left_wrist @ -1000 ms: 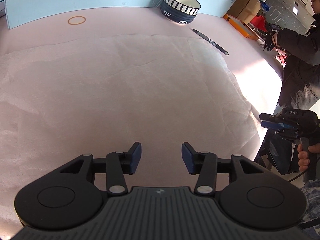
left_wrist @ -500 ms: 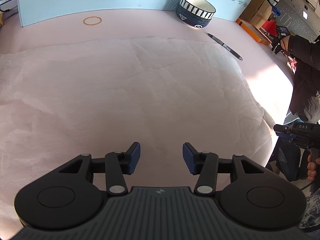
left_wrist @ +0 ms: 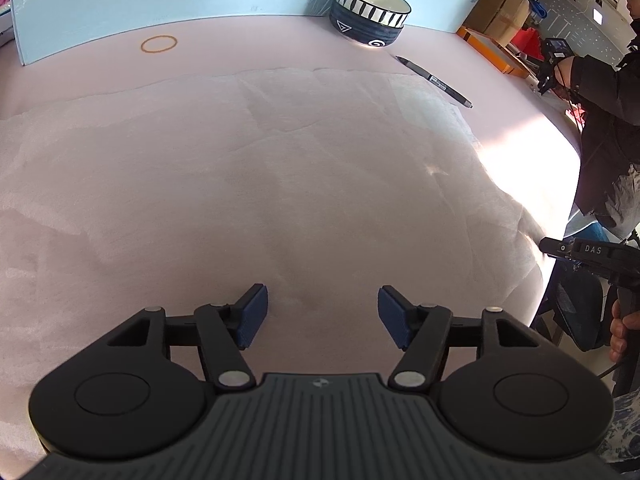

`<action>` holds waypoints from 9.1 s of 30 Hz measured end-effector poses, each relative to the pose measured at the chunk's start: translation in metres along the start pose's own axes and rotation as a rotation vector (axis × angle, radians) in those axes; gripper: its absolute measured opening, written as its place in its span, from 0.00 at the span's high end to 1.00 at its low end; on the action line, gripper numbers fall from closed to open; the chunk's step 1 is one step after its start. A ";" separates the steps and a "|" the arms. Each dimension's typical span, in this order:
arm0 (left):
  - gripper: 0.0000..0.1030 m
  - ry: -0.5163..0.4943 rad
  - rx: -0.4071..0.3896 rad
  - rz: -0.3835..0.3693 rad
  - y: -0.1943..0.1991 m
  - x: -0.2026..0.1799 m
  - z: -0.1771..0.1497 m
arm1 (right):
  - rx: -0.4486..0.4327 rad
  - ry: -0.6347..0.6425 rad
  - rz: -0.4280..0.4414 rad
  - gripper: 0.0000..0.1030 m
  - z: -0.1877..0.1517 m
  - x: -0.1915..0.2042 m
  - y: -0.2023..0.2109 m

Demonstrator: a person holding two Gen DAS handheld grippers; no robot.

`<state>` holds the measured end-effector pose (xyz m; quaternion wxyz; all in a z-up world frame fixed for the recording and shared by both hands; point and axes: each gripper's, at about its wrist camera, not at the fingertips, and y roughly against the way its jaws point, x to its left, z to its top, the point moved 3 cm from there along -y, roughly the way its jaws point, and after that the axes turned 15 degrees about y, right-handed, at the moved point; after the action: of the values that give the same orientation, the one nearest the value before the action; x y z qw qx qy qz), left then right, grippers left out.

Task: Fold shopping bag

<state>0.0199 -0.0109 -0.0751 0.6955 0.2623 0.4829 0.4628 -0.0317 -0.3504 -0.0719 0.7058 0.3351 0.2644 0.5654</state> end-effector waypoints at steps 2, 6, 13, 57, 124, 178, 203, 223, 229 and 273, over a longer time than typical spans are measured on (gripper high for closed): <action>0.43 -0.006 0.002 0.002 0.001 0.000 -0.001 | 0.002 -0.015 0.003 0.98 0.001 -0.002 -0.001; 0.43 0.009 0.003 0.004 0.003 0.002 -0.001 | -0.033 -0.044 0.028 0.99 0.010 -0.004 0.004; 0.42 0.043 -0.006 0.005 0.003 -0.002 0.005 | -0.069 -0.058 0.010 1.00 0.033 -0.021 0.005; 0.27 -0.018 0.016 0.036 -0.009 -0.004 0.014 | -0.072 0.110 0.020 1.00 0.034 0.014 0.000; 0.51 0.456 -0.328 0.229 0.135 0.155 -0.097 | 0.108 0.948 1.162 0.99 -0.051 0.418 0.080; 0.80 0.475 -0.381 0.205 0.126 0.164 -0.086 | 0.122 0.631 0.700 0.81 -0.008 0.276 0.015; 1.00 0.495 -0.379 0.215 0.126 0.165 -0.087 | 0.116 0.575 0.683 0.66 -0.006 0.264 0.013; 0.94 0.568 -0.368 0.156 0.139 0.167 -0.101 | 0.004 0.954 0.942 0.54 -0.030 0.320 0.069; 0.80 0.566 -0.381 0.182 0.159 0.165 -0.113 | -0.085 1.358 1.056 0.54 -0.078 0.373 0.100; 0.71 0.696 -0.455 0.242 0.182 0.184 -0.152 | -0.041 1.603 1.040 0.84 -0.119 0.395 0.102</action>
<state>-0.1711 0.2210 -0.0663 0.4720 -0.0146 0.5403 0.6964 -0.0978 0.0694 -0.0666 -0.0189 -0.0888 0.4771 0.8742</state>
